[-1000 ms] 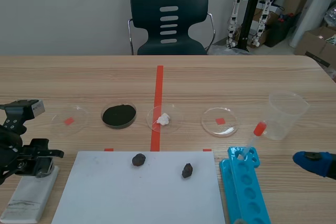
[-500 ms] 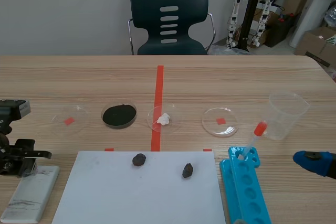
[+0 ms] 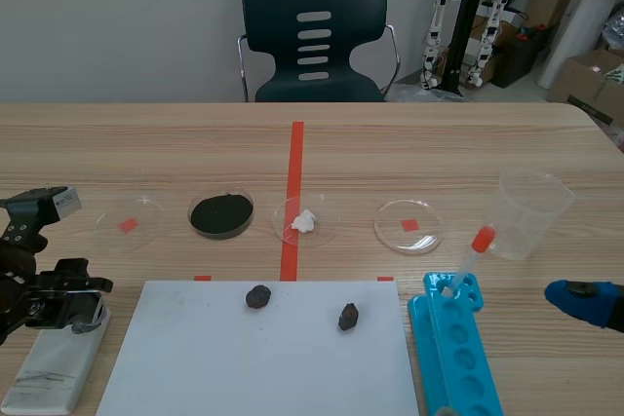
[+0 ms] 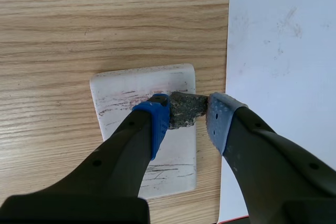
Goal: Rub the mineral on the streak plate
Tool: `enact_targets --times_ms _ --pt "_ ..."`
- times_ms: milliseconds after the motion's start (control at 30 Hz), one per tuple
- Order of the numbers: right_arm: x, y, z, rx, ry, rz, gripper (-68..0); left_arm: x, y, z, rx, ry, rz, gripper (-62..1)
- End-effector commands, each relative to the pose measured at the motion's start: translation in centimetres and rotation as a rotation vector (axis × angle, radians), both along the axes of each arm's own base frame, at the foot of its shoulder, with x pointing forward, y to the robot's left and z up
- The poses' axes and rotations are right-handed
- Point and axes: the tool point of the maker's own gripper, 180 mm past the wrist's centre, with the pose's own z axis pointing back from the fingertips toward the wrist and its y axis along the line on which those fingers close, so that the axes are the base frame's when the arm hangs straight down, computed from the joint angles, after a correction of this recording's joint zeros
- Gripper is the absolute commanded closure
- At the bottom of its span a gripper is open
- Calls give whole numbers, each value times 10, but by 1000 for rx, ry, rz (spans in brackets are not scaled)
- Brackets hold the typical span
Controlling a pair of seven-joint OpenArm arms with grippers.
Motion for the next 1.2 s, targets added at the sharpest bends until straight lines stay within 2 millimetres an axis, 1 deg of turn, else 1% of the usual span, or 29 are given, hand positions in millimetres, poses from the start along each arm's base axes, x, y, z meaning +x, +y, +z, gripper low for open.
enact_targets --times_ms 0,133,233,367,433,533,700,800,867,1067,1133,1167 --pt "2 0 6 16 -16 -3 -638 -8 13 -6 81 38 20 -115" --pt "2 0 6 16 -16 -3 -638 -12 37 -7 207 62 63 -115" --pt "2 0 6 16 -16 -3 -638 -13 47 -7 260 66 84 -115" --pt "2 0 6 16 -16 -3 -638 -15 56 -6 304 72 100 -115" --pt "2 0 6 16 -16 -3 -638 -15 56 -6 306 71 102 -115" --pt "2 0 6 16 -16 -3 -638 -15 50 -7 274 72 102 -115" --pt "2 0 6 16 -16 -3 -638 -11 19 -7 110 54 44 -115" --pt "2 0 6 16 -16 -3 -638 -9 4 -6 30 42 19 -115" --pt "2 0 6 16 -16 -3 -638 -9 -2 -5 -2 39 7 -115" --pt "2 0 6 16 -16 -3 -638 -7 -10 -3 -46 27 -4 -115" --pt "2 0 6 16 -16 -3 -638 -7 -9 -3 -38 25 -6 -115" --pt "2 0 6 16 -16 -3 -638 -7 -3 -4 -6 27 -5 -115"
